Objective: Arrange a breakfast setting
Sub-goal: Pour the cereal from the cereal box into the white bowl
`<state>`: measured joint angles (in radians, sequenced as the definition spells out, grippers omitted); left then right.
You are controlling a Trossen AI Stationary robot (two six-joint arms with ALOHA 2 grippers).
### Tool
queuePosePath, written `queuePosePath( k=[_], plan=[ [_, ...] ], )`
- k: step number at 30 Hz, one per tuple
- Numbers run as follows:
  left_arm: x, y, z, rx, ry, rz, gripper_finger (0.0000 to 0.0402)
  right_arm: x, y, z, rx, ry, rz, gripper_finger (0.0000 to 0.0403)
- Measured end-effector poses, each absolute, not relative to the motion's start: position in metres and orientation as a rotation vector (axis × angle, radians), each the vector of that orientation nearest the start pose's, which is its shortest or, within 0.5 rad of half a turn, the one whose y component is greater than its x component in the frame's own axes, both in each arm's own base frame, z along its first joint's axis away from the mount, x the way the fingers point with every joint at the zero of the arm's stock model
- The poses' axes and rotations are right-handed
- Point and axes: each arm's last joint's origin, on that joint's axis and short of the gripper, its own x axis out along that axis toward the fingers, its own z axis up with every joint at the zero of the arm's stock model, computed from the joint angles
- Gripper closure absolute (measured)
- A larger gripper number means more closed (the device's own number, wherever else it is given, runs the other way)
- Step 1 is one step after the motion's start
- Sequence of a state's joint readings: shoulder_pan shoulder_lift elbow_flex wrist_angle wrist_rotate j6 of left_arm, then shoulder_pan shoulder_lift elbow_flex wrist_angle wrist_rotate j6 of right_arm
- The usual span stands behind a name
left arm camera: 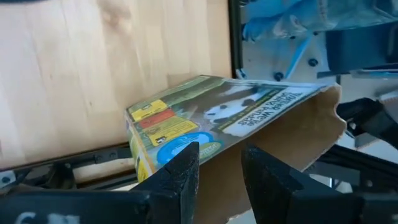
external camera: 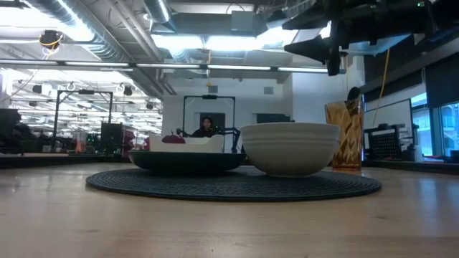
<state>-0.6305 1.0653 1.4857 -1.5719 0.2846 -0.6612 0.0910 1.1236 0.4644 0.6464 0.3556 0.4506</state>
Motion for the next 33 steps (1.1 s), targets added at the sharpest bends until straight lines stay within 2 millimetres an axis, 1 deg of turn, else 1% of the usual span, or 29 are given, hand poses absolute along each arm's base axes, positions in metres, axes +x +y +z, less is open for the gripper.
queuePosePath(
  k=[5, 8, 11, 14, 16, 17, 19, 21, 23, 25, 29, 33],
  plan=[
    [0.100, -0.086, 0.402, -0.363, 1.387, -0.356, 0.0288, 0.231, 0.010, 0.238, 0.430, -0.052, -0.289, 0.0188],
    [0.101, -0.084, 0.407, -0.322, 1.326, -0.359, 0.0288, 0.231, 0.010, 0.238, 0.430, -0.056, -0.306, 0.0188],
    [0.107, -0.084, 0.420, -0.235, 1.134, -0.412, 0.0288, 0.231, 0.010, 0.239, 0.431, -0.064, -0.306, 0.0188],
    [0.116, -0.085, 0.435, -0.096, 0.903, -0.496, 0.0288, 0.231, 0.010, 0.239, 0.433, -0.070, -0.304, 0.0188],
    [0.119, -0.088, 0.440, -0.014, 0.824, -0.594, 0.0288, 0.231, 0.010, 0.239, 0.432, -0.069, -0.304, 0.0188],
    [0.119, -0.090, 0.440, 0.009, 0.825, -0.649, 0.0288, 0.231, 0.010, 0.239, 0.430, -0.069, -0.305, 0.0188],
    [0.121, -0.096, 0.435, 0.025, 0.882, -0.746, 0.0288, 0.231, 0.010, 0.239, 0.408, -0.061, -0.304, 0.0188],
    [0.122, -0.104, 0.427, 0.053, 0.990, -0.841, 0.0288, 0.231, 0.010, 0.238, 0.381, -0.047, -0.293, 0.0188],
    [0.120, -0.112, 0.418, 0.130, 1.093, -0.913, 0.0288, 0.231, 0.010, 0.237, 0.375, -0.031, -0.294, 0.0188],
    [0.118, -0.117, 0.411, 0.235, 1.154, -0.953, 0.0288, 0.231, 0.010, 0.235, 0.371, -0.021, -0.310, 0.0188],
    [0.121, -0.124, 0.402, 0.443, 1.166, -0.941, 0.0288, 0.230, 0.010, 0.235, 0.375, -0.024, -0.322, 0.0188],
    [0.123, -0.126, 0.400, 0.525, 1.141, -0.960, 0.0288, 0.230, 0.009, 0.235, 0.375, -0.028, -0.341, 0.0188]
  ],
)
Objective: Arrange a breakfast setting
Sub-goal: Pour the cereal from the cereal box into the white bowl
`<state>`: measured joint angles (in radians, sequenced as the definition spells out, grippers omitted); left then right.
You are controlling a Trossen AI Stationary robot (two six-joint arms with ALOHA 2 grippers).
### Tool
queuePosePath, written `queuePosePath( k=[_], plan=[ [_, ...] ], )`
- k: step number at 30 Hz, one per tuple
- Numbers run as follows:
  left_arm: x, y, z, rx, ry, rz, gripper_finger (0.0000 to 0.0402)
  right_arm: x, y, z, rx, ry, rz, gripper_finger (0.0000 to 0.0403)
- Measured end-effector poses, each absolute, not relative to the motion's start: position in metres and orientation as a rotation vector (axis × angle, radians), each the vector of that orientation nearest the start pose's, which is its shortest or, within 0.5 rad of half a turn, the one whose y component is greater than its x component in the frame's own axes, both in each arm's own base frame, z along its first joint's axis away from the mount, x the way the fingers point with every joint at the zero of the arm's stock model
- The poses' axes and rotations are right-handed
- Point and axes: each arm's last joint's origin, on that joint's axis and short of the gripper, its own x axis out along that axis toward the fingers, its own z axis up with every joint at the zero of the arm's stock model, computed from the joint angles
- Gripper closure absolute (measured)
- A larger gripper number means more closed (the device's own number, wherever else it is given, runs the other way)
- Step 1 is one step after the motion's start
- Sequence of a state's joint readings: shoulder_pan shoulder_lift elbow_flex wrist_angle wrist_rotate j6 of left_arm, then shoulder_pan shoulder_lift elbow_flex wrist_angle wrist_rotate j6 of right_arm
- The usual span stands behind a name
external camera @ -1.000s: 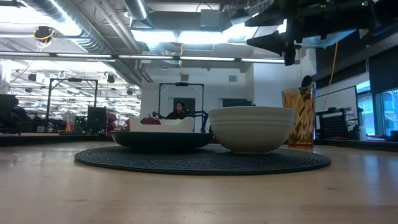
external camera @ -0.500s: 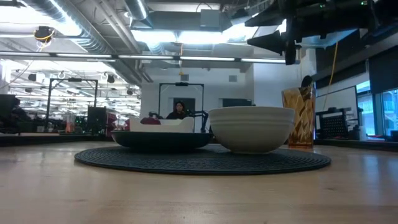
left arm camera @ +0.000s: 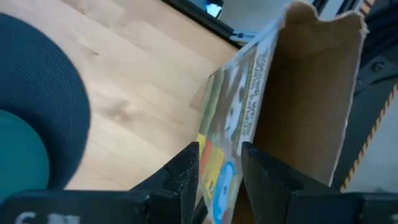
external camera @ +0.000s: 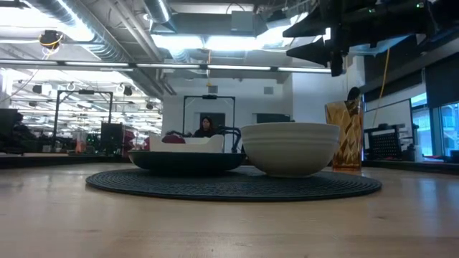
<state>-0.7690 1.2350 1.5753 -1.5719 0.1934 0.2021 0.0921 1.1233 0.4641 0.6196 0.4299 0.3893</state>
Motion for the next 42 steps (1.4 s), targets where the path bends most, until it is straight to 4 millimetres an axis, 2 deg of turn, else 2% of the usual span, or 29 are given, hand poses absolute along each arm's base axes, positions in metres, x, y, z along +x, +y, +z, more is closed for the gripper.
queuePosePath(
  k=[12, 19, 22, 25, 28, 33, 38, 42],
  plan=[
    [0.115, -0.134, 0.397, 0.571, 1.138, -1.023, 0.0288, 0.230, 0.008, 0.236, 0.378, -0.041, -0.367, 0.0188],
    [0.110, -0.144, 0.358, 0.624, 1.305, -1.079, 0.0289, 0.230, 0.008, 0.236, 0.380, -0.040, -0.363, 0.0188],
    [0.109, -0.145, 0.352, 0.689, 1.308, -1.010, 0.0307, 0.230, 0.008, 0.236, 0.411, -0.046, -0.362, 0.0188],
    [0.118, -0.142, 0.352, 0.700, 1.270, -0.912, 0.0347, 0.230, 0.008, 0.236, 0.454, -0.054, -0.362, 0.0197],
    [0.130, -0.139, 0.352, 0.621, 1.240, -0.857, 0.0391, 0.230, 0.008, 0.236, 0.506, -0.063, -0.360, 0.0220],
    [0.154, -0.128, 0.355, 0.404, 1.194, -0.616, 0.0399, 0.233, 0.011, 0.240, 0.551, -0.044, -0.277, 0.0279],
    [0.180, -0.109, 0.360, 0.102, 1.129, -0.315, 0.0400, 0.243, 0.018, 0.261, 0.503, 0.073, -0.148, 0.0330],
    [0.194, -0.093, 0.362, -0.096, 1.103, -0.193, 0.0401, 0.250, 0.029, 0.287, 0.378, 0.188, -0.119, 0.0334]
  ],
)
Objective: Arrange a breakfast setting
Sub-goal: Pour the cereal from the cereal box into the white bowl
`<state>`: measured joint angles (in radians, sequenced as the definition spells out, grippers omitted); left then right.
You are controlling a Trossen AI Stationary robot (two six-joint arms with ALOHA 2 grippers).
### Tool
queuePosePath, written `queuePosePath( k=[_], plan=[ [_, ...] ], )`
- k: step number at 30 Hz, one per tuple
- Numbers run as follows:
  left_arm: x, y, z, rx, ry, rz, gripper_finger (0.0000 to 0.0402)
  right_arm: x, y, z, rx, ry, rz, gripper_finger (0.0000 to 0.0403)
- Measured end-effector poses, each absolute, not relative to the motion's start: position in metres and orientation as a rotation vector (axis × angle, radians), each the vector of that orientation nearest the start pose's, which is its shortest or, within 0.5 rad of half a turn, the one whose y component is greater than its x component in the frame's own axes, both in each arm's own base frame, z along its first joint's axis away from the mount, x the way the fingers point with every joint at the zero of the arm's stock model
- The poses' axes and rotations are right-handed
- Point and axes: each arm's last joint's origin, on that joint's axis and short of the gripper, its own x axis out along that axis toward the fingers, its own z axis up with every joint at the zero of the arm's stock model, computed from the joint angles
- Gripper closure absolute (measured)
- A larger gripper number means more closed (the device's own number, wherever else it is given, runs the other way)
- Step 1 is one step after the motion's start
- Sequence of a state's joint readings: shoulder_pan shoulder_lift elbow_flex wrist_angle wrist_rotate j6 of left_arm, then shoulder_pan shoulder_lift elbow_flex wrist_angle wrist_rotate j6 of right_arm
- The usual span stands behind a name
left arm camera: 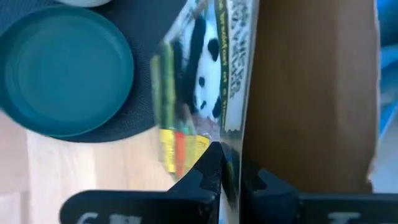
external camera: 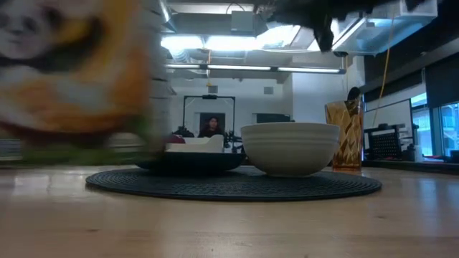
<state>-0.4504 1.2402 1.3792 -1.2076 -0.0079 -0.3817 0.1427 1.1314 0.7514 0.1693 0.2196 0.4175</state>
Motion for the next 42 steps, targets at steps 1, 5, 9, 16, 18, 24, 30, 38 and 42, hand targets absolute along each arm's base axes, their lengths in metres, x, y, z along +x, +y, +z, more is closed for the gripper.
queuePosePath(
  k=[1, 5, 9, 16, 18, 24, 30, 38, 42],
  plan=[
    [0.196, -0.091, 0.362, -0.122, 1.101, -0.188, 0.0401, 0.250, 0.032, 0.292, 0.359, 0.218, -0.111, 0.0329],
    [0.200, -0.087, 0.362, -0.175, 1.110, -0.220, 0.0401, 0.254, 0.035, 0.308, 0.303, 0.250, -0.050, 0.0288],
    [0.203, -0.084, 0.375, -0.219, 1.053, -0.246, 0.0401, 0.261, 0.043, 0.312, 0.227, 0.210, 0.038, 0.0215],
    [0.205, -0.064, 0.412, -0.277, 0.894, -0.128, 0.0401, 0.290, 0.054, 0.295, 0.182, 0.155, 0.107, 0.0072],
    [0.204, -0.057, 0.421, -0.299, 0.848, -0.065, 0.0401, 0.298, 0.055, 0.289, 0.191, 0.142, 0.116, 0.0046],
    [0.200, -0.041, 0.447, -0.312, 0.736, 0.025, 0.0401, 0.312, 0.056, 0.271, 0.142, 0.167, 0.079, 0.0020],
    [0.197, -0.031, 0.459, -0.311, 0.680, 0.062, 0.0401, 0.321, 0.051, 0.270, 0.138, 0.092, 0.040, 0.0020],
    [0.208, -0.025, 0.461, -0.282, 0.633, 0.072, 0.0401, 0.367, 0.053, 0.286, 0.131, 0.148, 0.087, 0.0037],
    [0.210, -0.024, 0.465, -0.287, 0.591, 0.059, 0.0401, 0.384, 0.052, 0.288, 0.125, 0.293, 0.071, 0.0081]
  ],
)
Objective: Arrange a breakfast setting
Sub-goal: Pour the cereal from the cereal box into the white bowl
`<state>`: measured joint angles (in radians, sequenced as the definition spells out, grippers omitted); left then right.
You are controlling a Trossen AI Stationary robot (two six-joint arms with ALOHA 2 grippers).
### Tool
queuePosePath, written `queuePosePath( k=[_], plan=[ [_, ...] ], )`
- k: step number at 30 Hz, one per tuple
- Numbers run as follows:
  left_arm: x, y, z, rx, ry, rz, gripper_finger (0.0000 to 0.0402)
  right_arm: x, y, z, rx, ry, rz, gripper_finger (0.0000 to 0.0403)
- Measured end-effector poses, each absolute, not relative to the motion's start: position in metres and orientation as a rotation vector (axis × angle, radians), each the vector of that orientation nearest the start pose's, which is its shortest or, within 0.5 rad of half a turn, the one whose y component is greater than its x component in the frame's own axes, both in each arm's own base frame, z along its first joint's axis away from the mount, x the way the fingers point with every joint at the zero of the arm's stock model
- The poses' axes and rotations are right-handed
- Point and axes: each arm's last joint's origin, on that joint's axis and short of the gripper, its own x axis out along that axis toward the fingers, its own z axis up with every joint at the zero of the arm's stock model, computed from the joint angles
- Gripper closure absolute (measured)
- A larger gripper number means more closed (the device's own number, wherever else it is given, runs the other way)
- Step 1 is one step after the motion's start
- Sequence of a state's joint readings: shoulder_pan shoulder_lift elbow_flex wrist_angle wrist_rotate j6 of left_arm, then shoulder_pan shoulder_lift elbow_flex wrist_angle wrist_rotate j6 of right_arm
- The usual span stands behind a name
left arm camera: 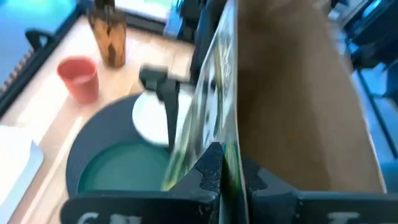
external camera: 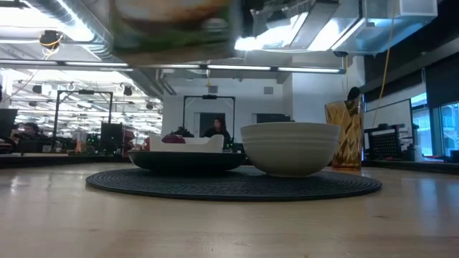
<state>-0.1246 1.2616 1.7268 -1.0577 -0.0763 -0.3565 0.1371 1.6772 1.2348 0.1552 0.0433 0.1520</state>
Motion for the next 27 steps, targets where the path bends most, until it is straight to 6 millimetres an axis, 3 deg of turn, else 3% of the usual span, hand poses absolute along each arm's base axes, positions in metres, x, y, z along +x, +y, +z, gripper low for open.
queuePosePath(
  k=[4, 9, 10, 14, 17, 21, 23, 27],
  plan=[
    [0.206, -0.023, 0.468, -0.288, 0.567, 0.066, 0.0401, 0.387, 0.051, 0.289, 0.116, 0.337, 0.044, 0.0163],
    [0.205, -0.023, 0.469, -0.316, 0.556, 0.077, 0.0401, 0.387, 0.051, 0.292, 0.123, 0.323, 0.066, 0.0324],
    [0.205, -0.023, 0.469, -0.321, 0.556, 0.074, 0.0401, 0.387, 0.050, 0.293, 0.128, 0.314, 0.079, 0.0335],
    [0.205, -0.022, 0.473, -0.318, 0.511, 0.096, 0.0385, 0.387, 0.045, 0.296, 0.165, 0.291, 0.100, 0.0335],
    [0.194, -0.019, 0.480, -0.315, 0.469, 0.124, 0.0364, 0.384, 0.042, 0.302, 0.167, 0.280, 0.088, 0.0335],
    [0.162, -0.014, 0.511, -0.291, 0.317, 0.158, 0.0327, 0.371, 0.038, 0.326, 0.168, 0.203, 0.085, 0.0336],
    [0.137, -0.010, 0.527, -0.276, 0.240, 0.148, 0.0308, 0.366, 0.034, 0.337, 0.160, 0.152, 0.093, 0.0336],
    [0.107, -0.007, 0.528, -0.259, 0.230, 0.168, 0.0274, 0.348, 0.025, 0.366, 0.139, 0.041, 0.108, 0.0336]
  ],
)
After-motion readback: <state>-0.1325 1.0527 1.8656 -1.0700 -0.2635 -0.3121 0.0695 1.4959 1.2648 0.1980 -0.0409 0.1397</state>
